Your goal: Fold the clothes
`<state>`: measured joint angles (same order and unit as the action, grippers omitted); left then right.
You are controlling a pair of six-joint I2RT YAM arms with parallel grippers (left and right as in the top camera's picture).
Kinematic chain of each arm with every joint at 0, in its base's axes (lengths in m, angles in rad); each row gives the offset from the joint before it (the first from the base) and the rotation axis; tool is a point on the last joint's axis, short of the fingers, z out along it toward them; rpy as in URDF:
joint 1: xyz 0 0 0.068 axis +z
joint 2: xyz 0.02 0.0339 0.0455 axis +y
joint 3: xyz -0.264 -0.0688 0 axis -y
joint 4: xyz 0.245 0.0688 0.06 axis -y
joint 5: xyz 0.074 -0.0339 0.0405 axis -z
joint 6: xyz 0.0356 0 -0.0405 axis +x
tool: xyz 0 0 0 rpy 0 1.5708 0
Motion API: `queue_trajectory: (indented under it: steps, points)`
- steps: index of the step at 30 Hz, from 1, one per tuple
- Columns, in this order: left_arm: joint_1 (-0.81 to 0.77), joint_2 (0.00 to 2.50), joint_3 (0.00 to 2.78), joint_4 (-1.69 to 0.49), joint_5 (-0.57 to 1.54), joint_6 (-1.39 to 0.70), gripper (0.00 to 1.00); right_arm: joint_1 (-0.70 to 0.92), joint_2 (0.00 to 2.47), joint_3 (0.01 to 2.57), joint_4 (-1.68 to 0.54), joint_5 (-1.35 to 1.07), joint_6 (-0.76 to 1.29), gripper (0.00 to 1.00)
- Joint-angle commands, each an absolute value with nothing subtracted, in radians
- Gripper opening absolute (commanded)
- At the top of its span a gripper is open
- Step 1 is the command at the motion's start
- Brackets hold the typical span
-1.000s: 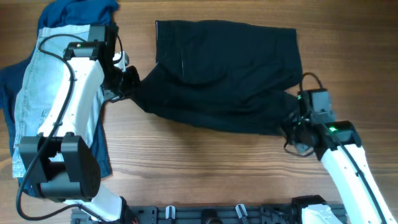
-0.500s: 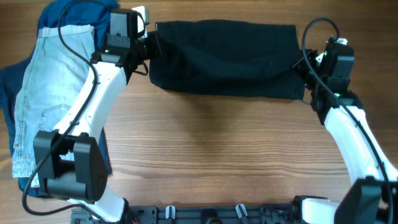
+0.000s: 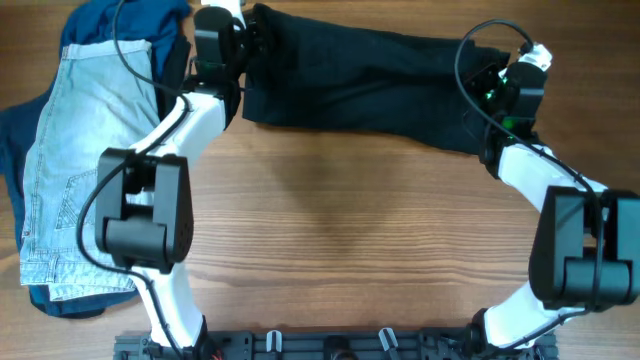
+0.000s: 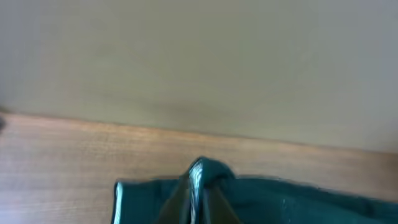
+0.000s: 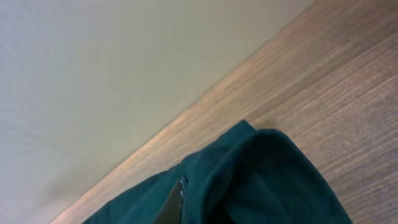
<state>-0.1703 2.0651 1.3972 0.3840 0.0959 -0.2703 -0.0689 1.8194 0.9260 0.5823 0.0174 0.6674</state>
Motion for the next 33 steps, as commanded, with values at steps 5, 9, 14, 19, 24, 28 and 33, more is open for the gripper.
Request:
queue_trajectory:
  steps: [5, 9, 14, 19, 24, 28, 33]
  points:
    - [-0.173, 2.216, 1.407, 0.634, 0.005, -0.268, 0.14, -0.076, 2.018, 1.016, 0.732, 0.101, 0.642, 0.04]
    - [-0.172, 2.224, 1.407, 0.657, -0.04, -0.231, 0.17, -0.075, 2.093, 1.107, 0.728, 0.091, 0.629, 0.04]
    - [-0.172, 2.224, 1.407, 0.652, -0.039, -0.231, 0.23, -0.077, 2.104, 1.151, 0.719, 0.09, 0.619, 1.0]
    - [-0.172, 2.223, 1.407, 0.586, -0.035, -0.213, 0.21, -0.079, 2.104, 1.262, 0.553, -0.011, 0.541, 1.0]
    - [-0.17, 2.171, 1.408, 0.399, -0.039, -0.14, 0.22, -0.079, 2.104, 1.605, -0.002, -0.168, 0.397, 1.0]
    - [-0.16, 2.077, 1.408, 0.16, -0.043, -0.13, 0.57, -0.082, 2.104, 1.89, -0.469, -0.204, 0.257, 1.0]
    - [-0.16, 1.948, 1.408, -0.046, -0.042, -0.108, 0.77, -0.104, 2.104, 1.932, -0.758, -0.204, 0.236, 1.0]
